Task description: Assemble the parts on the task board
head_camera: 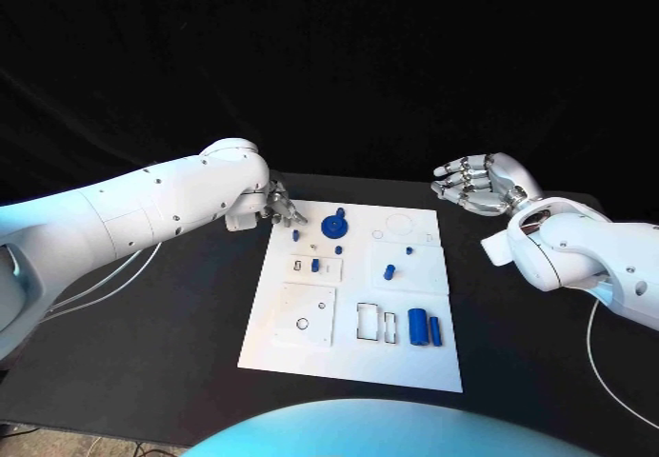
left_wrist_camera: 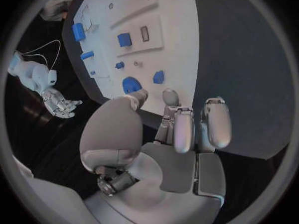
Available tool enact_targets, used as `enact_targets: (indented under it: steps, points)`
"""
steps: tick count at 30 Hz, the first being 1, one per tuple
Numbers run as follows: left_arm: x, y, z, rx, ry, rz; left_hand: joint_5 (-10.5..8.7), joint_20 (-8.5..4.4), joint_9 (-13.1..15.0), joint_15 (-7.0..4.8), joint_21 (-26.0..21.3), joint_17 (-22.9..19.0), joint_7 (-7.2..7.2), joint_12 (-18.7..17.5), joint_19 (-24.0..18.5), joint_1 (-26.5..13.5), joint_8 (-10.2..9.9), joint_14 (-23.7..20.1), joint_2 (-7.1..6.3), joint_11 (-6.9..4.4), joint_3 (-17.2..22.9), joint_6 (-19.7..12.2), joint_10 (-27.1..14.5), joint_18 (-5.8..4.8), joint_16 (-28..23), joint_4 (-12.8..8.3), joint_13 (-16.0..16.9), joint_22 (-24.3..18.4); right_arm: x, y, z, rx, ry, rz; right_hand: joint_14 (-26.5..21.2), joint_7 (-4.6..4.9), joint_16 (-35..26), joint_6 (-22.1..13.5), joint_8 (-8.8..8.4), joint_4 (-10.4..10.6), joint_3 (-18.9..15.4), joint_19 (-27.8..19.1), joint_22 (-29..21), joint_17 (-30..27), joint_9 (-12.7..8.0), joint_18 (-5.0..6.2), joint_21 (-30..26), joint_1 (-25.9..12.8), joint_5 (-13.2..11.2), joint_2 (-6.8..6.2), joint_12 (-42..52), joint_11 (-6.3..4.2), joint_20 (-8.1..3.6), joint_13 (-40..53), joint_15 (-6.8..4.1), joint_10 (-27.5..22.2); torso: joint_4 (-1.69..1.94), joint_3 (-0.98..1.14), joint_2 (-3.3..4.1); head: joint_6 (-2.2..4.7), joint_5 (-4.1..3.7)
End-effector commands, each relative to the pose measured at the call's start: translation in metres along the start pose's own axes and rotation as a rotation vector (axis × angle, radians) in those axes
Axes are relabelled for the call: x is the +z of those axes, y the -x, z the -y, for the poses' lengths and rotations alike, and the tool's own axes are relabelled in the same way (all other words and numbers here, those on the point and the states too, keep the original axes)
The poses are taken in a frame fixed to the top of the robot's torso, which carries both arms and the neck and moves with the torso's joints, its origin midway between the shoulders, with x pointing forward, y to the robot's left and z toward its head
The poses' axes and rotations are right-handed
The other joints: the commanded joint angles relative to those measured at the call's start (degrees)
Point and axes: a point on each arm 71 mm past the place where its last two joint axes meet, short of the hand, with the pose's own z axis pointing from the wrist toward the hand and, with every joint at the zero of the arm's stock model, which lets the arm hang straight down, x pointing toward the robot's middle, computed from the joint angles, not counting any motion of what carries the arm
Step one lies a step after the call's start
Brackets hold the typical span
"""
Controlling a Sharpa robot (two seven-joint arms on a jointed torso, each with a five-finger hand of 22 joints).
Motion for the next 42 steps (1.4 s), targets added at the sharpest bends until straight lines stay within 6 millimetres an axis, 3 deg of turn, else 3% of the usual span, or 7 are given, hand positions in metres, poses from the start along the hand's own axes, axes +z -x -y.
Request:
enact_targets:
  steps: [1,30,42]
  points:
    - [0.0008,-0.003,0.0019,0.026,-0.009,-0.038,-0.2,0.11,-0.1,0.38,-0.2,5.0,0.25,-0.2,-0.2,0.5,-0.1,3.1,-0.05,0.1,-0.2,-0.1,-0.3,0.65,-0.3,0.1,0.2,0.0,0.0001,-0.0021,-0.001,-0.004,0.013,-0.02,0.0,3.25,0.0,-0.2,0.22,-0.2,0.1,0.1,0.0,-0.1,-0.1,0.8,0.0,-0.3,-0.1,0.0,-0.3,-0.25,-0.12,-0.1,-0.2,0.0,-0.05,0.02,-0.02,-0.04,0.18]
    - [0.0046,-0.0116,0.0034,0.009,-0.023,-0.083,-0.24,0.28,-1.5,0.3,-0.2,5.2,0.04,0.9,-0.2,3.0,-0.1,3.1,1.02,-0.07,1.6,1.8,0.3,0.63,-0.2,-0.1,0.7,0.2,0.0006,-0.0072,0.0015,0.006,0.003,-0.039,0.1,3.25,0.0,-0.2,0.23,-0.3,0.1,0.2,-0.1,-0.1,-0.1,0.8,0.0,-0.3,-0.1,0.01,-0.3,-0.26,-0.12,-0.1,-0.21,0.0,-0.09,0.01,0.02,-0.17,0.47]
    - [0.0054,-0.0129,0.0031,0.01,-0.023,-0.088,-0.23,0.05,-2.1,-0.06,0.0,5.4,-0.45,1.8,0.1,6.1,0.5,3.2,1.5,-0.52,4.1,2.9,1.1,0.56,0.0,-0.3,1.3,0.6,0.0004,-0.0074,0.0017,0.007,0.002,-0.039,0.1,3.24,0.0,-0.2,0.25,-0.3,0.2,0.2,-0.2,-0.2,-0.1,0.8,0.0,-0.3,0.0,0.08,-0.4,-0.26,-0.12,-0.1,-0.21,0.0,-0.03,0.04,0.0,-0.37,0.35]
